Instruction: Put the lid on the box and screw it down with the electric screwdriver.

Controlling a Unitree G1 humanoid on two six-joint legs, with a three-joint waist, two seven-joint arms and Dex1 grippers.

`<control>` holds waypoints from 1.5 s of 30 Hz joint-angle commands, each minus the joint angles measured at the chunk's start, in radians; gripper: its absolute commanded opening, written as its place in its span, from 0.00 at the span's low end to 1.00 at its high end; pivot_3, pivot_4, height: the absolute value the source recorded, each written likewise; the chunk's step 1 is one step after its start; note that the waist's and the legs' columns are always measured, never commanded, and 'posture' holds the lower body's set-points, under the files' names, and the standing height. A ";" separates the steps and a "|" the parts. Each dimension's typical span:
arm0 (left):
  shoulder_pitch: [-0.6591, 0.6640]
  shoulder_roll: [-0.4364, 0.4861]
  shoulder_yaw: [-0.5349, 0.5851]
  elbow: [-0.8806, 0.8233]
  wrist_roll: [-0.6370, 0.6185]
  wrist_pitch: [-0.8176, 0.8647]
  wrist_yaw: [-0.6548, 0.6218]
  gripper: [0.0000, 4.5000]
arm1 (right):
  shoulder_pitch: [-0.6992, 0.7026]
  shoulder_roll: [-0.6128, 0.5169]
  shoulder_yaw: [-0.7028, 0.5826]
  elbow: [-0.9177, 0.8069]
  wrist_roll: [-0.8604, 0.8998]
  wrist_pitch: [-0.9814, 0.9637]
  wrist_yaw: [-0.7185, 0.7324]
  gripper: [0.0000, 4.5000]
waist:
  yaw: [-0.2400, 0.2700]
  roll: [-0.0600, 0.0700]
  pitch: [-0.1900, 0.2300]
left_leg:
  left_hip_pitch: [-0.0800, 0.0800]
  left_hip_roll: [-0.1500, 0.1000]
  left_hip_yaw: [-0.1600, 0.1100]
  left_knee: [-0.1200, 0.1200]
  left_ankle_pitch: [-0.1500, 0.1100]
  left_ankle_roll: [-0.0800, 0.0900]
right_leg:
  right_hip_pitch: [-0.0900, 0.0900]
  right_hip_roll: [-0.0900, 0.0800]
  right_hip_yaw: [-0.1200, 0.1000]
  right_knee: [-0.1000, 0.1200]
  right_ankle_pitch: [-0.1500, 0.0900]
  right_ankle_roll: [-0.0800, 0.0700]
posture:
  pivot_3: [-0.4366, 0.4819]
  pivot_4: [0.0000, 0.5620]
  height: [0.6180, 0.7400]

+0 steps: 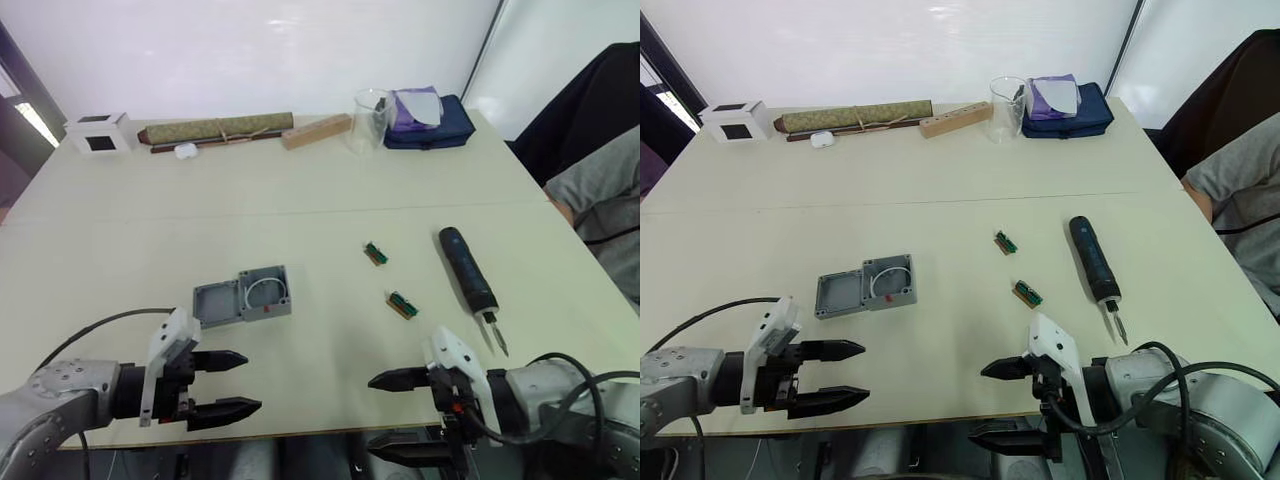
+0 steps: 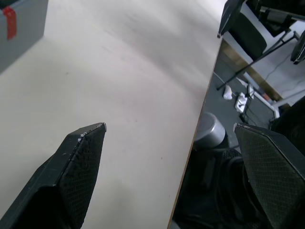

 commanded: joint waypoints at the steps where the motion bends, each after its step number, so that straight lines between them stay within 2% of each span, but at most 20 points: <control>1: -0.004 0.008 0.038 -0.002 -0.041 0.016 -0.002 0.98 | -0.030 0.014 0.014 -0.014 0.002 -0.012 -0.003 1.00 | 0.000 0.000 0.000 | 0.000 0.000 0.000 0.000 0.000 0.000 | 0.000 0.000 0.000 0.000 0.000 0.000 | 0.48 0.27 1.00; 7: 0.020 0.023 0.034 -0.028 -0.035 0.047 0.029 0.98 | -0.095 0.014 0.077 -0.004 -0.041 0.086 -0.133 1.00 | -0.001 0.000 0.000 | 0.000 0.000 0.000 0.000 0.000 0.000 | 0.000 0.000 0.000 0.000 0.000 0.000 | 0.48 0.27 1.00; 10: 0.013 0.021 0.040 -0.037 -0.052 0.050 0.039 0.98 | -0.111 0.040 0.070 0.014 -0.007 0.094 -0.143 1.00 | -0.001 0.000 0.000 | 0.000 0.000 0.000 0.000 0.000 0.000 | 0.000 0.000 0.000 0.000 0.000 0.000 | 0.48 0.27 1.00; 14: -0.021 0.008 0.081 -0.022 -0.142 0.086 0.060 0.98 | -0.139 0.068 0.071 0.017 -0.002 0.062 -0.114 1.00 | 0.001 -0.001 0.000 | 0.000 0.000 0.000 0.000 0.000 0.000 | 0.000 0.000 0.000 0.000 0.000 0.000 | 0.48 0.27 1.00; 17: -0.037 0.020 0.080 -0.030 -0.080 0.073 0.111 0.98 | -0.161 0.091 0.054 0.031 0.029 0.068 -0.130 1.00 | -0.002 -0.001 -0.001 | 0.000 0.000 0.000 0.000 0.000 0.000 | 0.000 0.000 0.000 0.000 0.000 0.000 | 0.48 0.27 1.00; 21: -0.171 0.060 0.083 0.015 -0.105 0.138 0.182 0.98 | -0.222 0.151 0.022 0.061 0.084 0.081 -0.204 1.00 | -0.001 -0.002 -0.001 | 0.000 0.000 -0.001 0.000 0.000 0.000 | 0.000 0.001 -0.001 0.001 0.000 0.000 | 0.48 0.27 1.00; 23: -0.298 0.137 0.052 0.043 -0.124 0.187 0.155 0.98 | -0.268 0.151 0.012 0.063 0.133 0.113 -0.231 1.00 | 0.004 -0.003 -0.001 | 0.000 0.000 -0.002 0.001 0.000 0.000 | 0.000 0.001 -0.001 0.002 0.000 0.000 | 0.48 0.27 1.00; 26: -0.543 0.235 -0.030 0.101 -0.114 0.229 0.115 0.98 | -0.386 0.186 0.009 0.076 0.224 0.138 -0.321 1.00 | 0.001 -0.003 -0.001 | -0.001 -0.001 -0.002 0.002 0.000 0.000 | 0.001 0.001 -0.001 0.001 0.000 0.000 | 0.48 0.27 1.00; 29: -0.787 0.342 -0.276 0.112 0.088 0.153 -0.038 0.98 | -0.511 0.214 0.053 0.039 0.178 0.131 -0.378 1.00 | -0.006 -0.005 0.001 | -0.002 -0.001 -0.002 0.002 0.000 0.000 | -0.001 0.001 -0.001 0.001 0.000 0.001 | 0.48 0.27 1.00; 31: -0.877 0.369 -0.435 0.133 0.228 0.078 -0.139 0.98 | -0.557 0.220 0.108 0.021 0.113 0.144 -0.404 1.00 | -0.009 -0.001 -0.001 | -0.003 -0.001 -0.001 0.001 0.000 0.000 | -0.002 0.001 0.000 0.000 0.001 0.001 | 0.48 0.27 1.00; 35: -1.030 0.273 -0.632 0.236 0.408 -0.005 -0.235 0.98 | -0.558 0.219 0.223 -0.017 -0.022 0.151 -0.447 1.00 | -0.006 0.000 -0.001 | -0.003 -0.001 -0.001 -0.001 -0.001 0.001 | -0.004 0.002 0.000 0.001 0.001 0.004 | 0.48 0.27 1.00; 38: -1.124 0.171 -0.761 0.324 0.538 -0.056 -0.281 0.98 | -0.485 0.208 0.303 -0.068 -0.110 0.136 -0.460 1.00 | 0.001 -0.001 0.000 | -0.007 0.000 -0.003 0.001 -0.001 0.001 | -0.005 0.003 -0.001 0.002 0.001 0.005 | 0.48 0.27 1.00; 45: -1.177 0.025 -0.883 0.457 0.708 -0.102 -0.309 0.98 | -0.387 0.217 0.347 -0.117 -0.224 0.114 -0.476 1.00 | -0.007 -0.002 0.000 | -0.006 -0.001 -0.001 0.003 -0.001 0.002 | -0.004 0.002 0.001 0.002 0.001 0.005 | 0.48 0.27 1.00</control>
